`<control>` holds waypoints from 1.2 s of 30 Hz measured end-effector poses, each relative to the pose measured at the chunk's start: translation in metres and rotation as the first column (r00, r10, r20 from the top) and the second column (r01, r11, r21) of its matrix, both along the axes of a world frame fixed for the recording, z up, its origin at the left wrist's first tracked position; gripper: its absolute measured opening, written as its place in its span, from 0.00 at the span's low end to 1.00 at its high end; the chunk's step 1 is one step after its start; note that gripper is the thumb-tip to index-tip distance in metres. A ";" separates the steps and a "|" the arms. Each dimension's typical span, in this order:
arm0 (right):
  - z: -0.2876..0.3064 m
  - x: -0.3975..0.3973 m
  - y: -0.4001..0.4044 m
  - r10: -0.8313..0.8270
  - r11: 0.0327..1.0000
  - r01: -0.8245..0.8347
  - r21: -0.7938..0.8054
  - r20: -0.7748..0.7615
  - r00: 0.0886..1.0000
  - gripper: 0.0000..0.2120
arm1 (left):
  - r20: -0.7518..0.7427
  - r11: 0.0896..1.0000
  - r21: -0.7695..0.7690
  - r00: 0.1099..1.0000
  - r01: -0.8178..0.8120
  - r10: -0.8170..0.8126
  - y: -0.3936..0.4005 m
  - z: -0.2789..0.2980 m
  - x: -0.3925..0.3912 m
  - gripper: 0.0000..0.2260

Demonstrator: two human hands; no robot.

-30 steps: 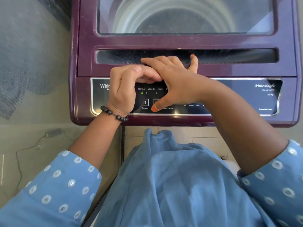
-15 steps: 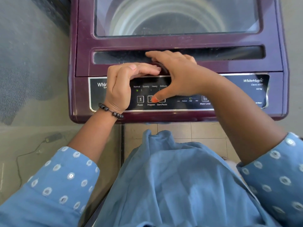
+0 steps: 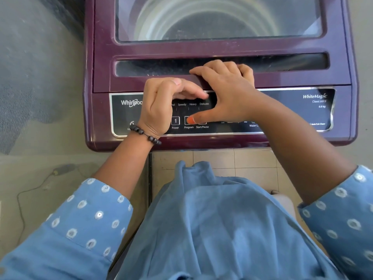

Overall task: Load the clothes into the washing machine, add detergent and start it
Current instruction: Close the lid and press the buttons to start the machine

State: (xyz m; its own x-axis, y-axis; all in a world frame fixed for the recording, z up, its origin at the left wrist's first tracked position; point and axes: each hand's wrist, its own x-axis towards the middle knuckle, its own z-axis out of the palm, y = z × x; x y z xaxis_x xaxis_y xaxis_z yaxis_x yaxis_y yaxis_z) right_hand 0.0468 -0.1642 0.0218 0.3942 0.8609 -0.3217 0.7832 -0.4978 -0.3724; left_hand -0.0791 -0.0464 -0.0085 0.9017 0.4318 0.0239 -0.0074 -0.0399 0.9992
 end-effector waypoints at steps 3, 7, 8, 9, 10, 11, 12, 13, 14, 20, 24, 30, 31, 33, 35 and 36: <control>0.000 -0.001 0.001 -0.014 1.000 0.014 -0.009 0.023 1.000 0.48 | 0.003 1.000 0.001 1.000 0.007 -0.007 0.000 0.000 0.000 0.23; -0.001 -0.002 0.002 -0.023 1.000 0.023 -0.015 0.024 0.999 0.48 | 0.013 1.000 0.008 1.000 0.006 -0.007 -0.001 0.001 0.000 0.22; -0.001 -0.003 0.002 -0.027 0.999 0.028 -0.017 0.021 0.999 0.49 | 0.013 1.000 0.005 1.000 0.005 -0.005 -0.001 0.002 0.000 0.22; -0.001 -0.003 0.002 -0.033 0.999 0.033 -0.018 0.018 0.999 0.50 | 0.013 1.000 0.004 1.000 0.004 -0.004 -0.002 0.002 0.000 0.22; 0.000 -0.004 0.002 -0.039 0.999 0.040 -0.018 0.016 0.999 0.50 | 0.014 1.000 0.006 1.000 0.003 -0.003 -0.002 0.002 0.000 0.22; -0.001 -0.004 0.002 -0.046 0.999 0.046 -0.016 0.017 0.999 0.50 | 0.015 1.000 0.007 1.000 0.002 -0.002 -0.003 0.002 0.000 0.22; -0.001 -0.004 0.002 -0.053 0.998 0.054 -0.014 0.017 0.998 0.50 | 0.016 1.000 0.006 1.000 0.000 -0.001 -0.003 0.002 0.000 0.22; -0.001 -0.004 0.002 -0.060 0.998 0.060 -0.011 0.018 0.998 0.50 | 0.017 1.000 0.004 1.000 -0.001 0.001 -0.004 0.002 0.000 0.22; -0.001 -0.004 0.001 -0.065 0.998 0.065 -0.010 0.019 0.998 0.50 | 0.016 1.000 0.004 1.000 -0.002 0.002 -0.004 0.002 0.001 0.22; -0.003 -0.004 0.001 -0.095 0.995 0.095 0.012 0.023 0.995 0.49 | 0.018 1.000 0.019 1.000 -0.009 0.008 -0.005 0.001 0.003 0.22; -0.005 -0.006 -0.003 -0.079 0.996 0.076 0.034 0.070 0.994 0.48 | 0.026 1.000 0.019 1.000 -0.016 0.016 -0.008 0.002 0.004 0.21; 0.001 0.004 -0.010 0.015 1.000 -0.015 -0.023 0.008 1.000 0.56 | 0.023 1.000 0.012 0.999 -0.023 0.022 -0.011 0.002 0.006 0.21; 0.003 0.006 -0.011 0.034 0.998 -0.035 -0.043 -0.017 0.999 0.58 | 0.022 1.000 0.017 0.999 -0.025 0.024 -0.012 0.002 0.006 0.21; 0.006 0.009 -0.012 0.066 0.995 -0.070 -0.076 -0.053 0.996 0.61 | 0.020 0.999 0.033 0.999 -0.032 0.031 -0.013 0.002 0.006 0.21; 0.008 0.011 -0.013 0.093 0.991 -0.099 -0.088 -0.070 0.993 0.61 | 0.020 0.998 0.046 0.999 -0.037 0.036 -0.014 0.003 0.007 0.22; 0.009 0.012 -0.014 0.101 0.990 -0.107 -0.088 -0.073 0.992 0.60 | 0.019 0.998 0.049 0.999 -0.038 0.037 -0.015 0.003 0.007 0.22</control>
